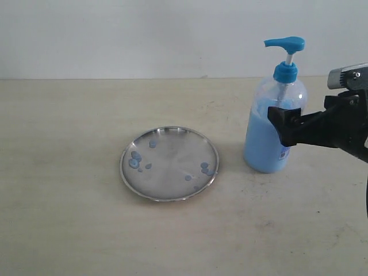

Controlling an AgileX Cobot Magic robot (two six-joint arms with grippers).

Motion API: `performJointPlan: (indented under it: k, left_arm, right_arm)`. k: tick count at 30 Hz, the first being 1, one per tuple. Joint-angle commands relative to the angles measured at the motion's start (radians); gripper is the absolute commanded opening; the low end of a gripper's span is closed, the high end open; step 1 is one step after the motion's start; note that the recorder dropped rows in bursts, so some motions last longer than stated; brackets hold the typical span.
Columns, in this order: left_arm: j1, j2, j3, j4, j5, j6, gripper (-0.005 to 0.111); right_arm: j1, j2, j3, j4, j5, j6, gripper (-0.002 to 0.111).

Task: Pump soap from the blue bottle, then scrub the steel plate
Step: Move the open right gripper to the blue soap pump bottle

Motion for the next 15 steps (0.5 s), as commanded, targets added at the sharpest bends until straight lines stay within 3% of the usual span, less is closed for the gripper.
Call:
performJointPlan:
  k: [1,10,15]
  left_arm:
    - [0.001,-0.001,0.004,-0.003,0.001,0.005,0.004]
    - [0.001,-0.001,0.004,-0.003,0.001,0.005,0.004]
    - [0.001,-0.001,0.004,-0.003,0.001,0.005,0.004]
  right_arm:
    - [0.001,0.003,-0.003,0.011,-0.006,0.022,0.105]
    - [0.001,0.003,-0.006,0.087,-0.03,0.132,0.105]
    - [0.001,0.036,-0.036,-0.172,-0.031,0.088,0.105]
